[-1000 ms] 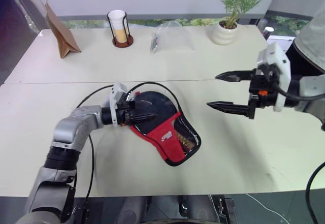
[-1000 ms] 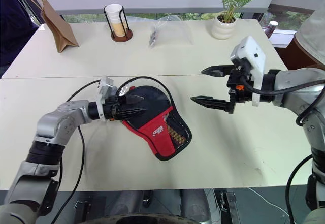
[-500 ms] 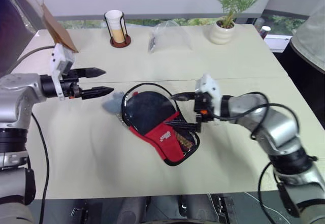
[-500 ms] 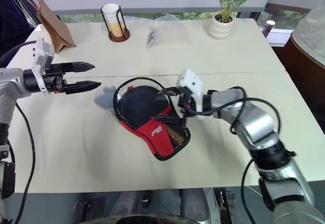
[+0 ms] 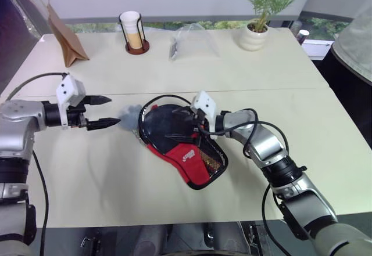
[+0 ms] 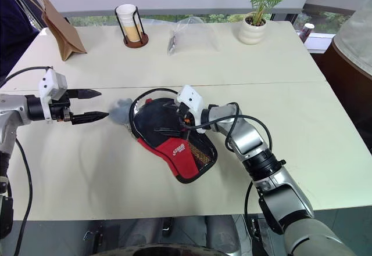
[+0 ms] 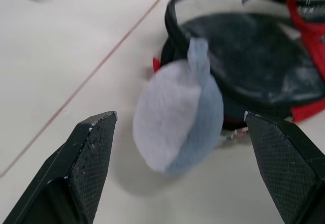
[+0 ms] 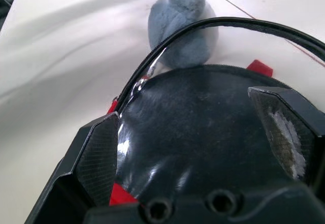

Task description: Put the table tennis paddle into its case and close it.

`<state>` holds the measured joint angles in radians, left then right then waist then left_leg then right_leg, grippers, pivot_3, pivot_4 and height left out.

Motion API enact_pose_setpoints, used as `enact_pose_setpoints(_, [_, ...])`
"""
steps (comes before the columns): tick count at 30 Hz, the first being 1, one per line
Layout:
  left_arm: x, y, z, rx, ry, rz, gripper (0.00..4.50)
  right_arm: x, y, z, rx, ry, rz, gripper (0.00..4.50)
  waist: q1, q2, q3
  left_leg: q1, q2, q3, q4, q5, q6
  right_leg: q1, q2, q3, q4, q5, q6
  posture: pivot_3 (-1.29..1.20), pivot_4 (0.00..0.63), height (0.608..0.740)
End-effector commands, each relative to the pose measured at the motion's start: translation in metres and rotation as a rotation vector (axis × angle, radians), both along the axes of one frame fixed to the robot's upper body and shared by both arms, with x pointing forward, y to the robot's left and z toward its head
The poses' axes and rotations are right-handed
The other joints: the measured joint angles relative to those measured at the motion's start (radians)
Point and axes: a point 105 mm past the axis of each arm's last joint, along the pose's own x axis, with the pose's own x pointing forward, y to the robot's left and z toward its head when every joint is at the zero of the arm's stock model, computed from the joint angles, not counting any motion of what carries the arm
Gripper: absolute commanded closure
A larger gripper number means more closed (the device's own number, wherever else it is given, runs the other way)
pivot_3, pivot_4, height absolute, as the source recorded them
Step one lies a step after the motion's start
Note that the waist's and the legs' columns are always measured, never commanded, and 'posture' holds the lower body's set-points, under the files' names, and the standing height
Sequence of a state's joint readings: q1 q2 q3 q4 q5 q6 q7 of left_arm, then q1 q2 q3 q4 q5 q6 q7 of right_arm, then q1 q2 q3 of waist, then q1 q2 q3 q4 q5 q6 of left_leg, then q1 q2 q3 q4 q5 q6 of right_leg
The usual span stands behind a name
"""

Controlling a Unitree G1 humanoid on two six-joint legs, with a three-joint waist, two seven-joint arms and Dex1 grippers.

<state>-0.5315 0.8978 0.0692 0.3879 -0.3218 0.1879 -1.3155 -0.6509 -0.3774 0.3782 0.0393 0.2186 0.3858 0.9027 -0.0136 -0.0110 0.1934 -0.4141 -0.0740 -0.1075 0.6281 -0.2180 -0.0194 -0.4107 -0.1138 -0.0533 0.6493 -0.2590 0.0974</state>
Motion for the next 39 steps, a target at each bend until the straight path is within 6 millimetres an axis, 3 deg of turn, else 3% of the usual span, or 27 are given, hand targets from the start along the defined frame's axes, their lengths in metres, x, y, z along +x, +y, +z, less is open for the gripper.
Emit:
enact_pose_setpoints(1, [0.007, -0.002, -0.001, 0.047, -0.043, -0.012, 0.32, -0.011, 0.0, 0.016, 0.008, -0.032, 0.052, 0.06, 0.0, 0.0, 0.0, 0.0, 0.0, 0.0, 0.0, 0.0, 0.0, 0.0, 0.0, 0.0, 0.0, 0.0, 0.0, 0.0, 0.15, 0.74])
enact_pose_setpoints(14, [0.037, -0.022, -0.027, 0.066, -0.047, -0.021, 0.32, -0.019, -0.011, 0.006, -0.049, -0.008, 0.011, 0.06, -0.003, -0.001, -0.001, 0.0, 0.0, 0.0, 0.001, 0.0, 0.0, 0.0, 0.0, 0.0, 0.002, 0.0, 0.001, 0.0, 0.15, 0.74])
enact_pose_setpoints(17, [0.037, -0.024, -0.031, 0.07, -0.035, -0.039, 1.17, -0.019, -0.011, 0.005, -0.06, -0.008, 0.002, 0.0, -0.003, -0.001, -0.001, 0.0, 0.0, 0.0, 0.001, 0.0, 0.0, 0.0, 0.0, 0.0, 0.002, 0.0, 0.001, 0.0, 0.15, 0.74])
enact_pose_setpoints(24, [0.037, -0.024, -0.031, 0.075, -0.017, -0.064, 4.43, -0.016, -0.012, 0.0, -0.08, 0.008, -0.037, 0.0, -0.003, -0.001, -0.001, 0.001, 0.0, 0.0, 0.002, 0.0, 0.0, 0.0, 0.0, 0.0, 0.003, 0.0, 0.001, 0.0, 0.15, 0.74])
enact_pose_setpoints(27, [0.039, -0.02, -0.025, 0.072, -0.029, -0.045, 4.47, -0.012, -0.018, -0.003, -0.084, 0.018, -0.069, 0.0, -0.003, -0.001, -0.001, 0.001, 0.0, 0.0, 0.002, 0.0, 0.0, 0.001, 0.0, 0.0, 0.003, 0.0, 0.001, 0.0, 0.15, 0.74])
enact_pose_setpoints(31, [0.044, -0.009, -0.019, 0.075, -0.053, 0.009, 4.47, -0.007, -0.043, -0.005, -0.105, 0.064, -0.142, 0.0, -0.002, -0.001, -0.001, 0.001, 0.0, 0.0, 0.002, 0.0, 0.0, 0.001, 0.0, 0.0, 0.003, 0.001, 0.001, 0.0, 0.15, 0.74])
enact_pose_setpoints(36, [0.041, -0.014, -0.018, 0.057, -0.042, -0.025, 4.47, -0.018, -0.08, 0.008, -0.081, 0.216, -0.198, 0.0, -0.001, -0.001, -0.001, 0.001, 0.0, 0.0, 0.002, 0.0, 0.0, 0.001, 0.0, 0.0, 0.003, 0.001, 0.001, 0.0, 0.15, 0.74])
enact_pose_setpoints(39, [0.035, -0.019, -0.02, 0.038, -0.017, -0.067, 4.47, -0.026, -0.096, 0.004, -0.107, 0.345, -0.225, 0.0, -0.003, -0.001, -0.001, 0.001, 0.0, 0.0, 0.002, 0.0, 0.001, 0.001, 0.0, 0.0, 0.003, 0.001, 0.001, 0.0, 0.15, 0.74])
